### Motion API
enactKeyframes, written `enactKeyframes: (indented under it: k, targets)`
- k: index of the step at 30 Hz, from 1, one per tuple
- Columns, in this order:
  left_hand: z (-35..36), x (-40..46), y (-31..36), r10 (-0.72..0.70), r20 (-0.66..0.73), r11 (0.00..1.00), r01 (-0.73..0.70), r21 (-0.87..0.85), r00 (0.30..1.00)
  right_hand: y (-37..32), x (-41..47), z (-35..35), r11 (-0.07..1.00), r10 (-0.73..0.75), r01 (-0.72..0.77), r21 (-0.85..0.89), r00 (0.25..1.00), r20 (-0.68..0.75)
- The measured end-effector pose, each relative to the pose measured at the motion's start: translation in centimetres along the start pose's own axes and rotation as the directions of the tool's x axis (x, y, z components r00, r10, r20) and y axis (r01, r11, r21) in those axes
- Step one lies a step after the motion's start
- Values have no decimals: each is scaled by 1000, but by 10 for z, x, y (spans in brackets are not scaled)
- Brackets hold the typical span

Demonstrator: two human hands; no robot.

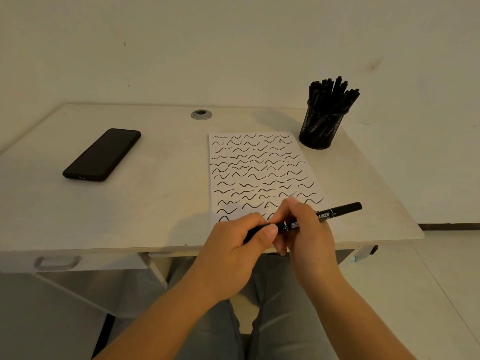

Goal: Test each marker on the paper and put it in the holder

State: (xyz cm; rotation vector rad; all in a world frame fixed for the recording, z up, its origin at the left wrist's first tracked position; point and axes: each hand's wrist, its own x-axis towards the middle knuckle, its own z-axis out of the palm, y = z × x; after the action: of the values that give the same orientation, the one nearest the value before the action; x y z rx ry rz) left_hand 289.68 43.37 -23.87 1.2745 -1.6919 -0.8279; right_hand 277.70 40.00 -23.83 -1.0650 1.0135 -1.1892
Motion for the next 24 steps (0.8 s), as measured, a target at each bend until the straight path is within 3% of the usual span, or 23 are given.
enactKeyframes:
  k: [6, 14, 20, 24]
  targets:
    - [2, -2, 5, -73, 31, 996, 75, -45, 997, 10, -3, 7, 980, 109, -80, 183, 982, -153]
    - [-1, -9, 1, -172, 99, 985, 174, -11, 980, 24, -12, 13, 975, 103, -75, 210, 986, -128]
    - [-6, -8, 2, -152, 140, 982, 165, -89, 978, 14, -9, 9, 998, 31, -29, 59, 999, -42]
    - [-11, 2, 2, -120, 21, 992, 121, -45, 992, 10, 2, -2, 999, -13, 15, 28, 999, -41]
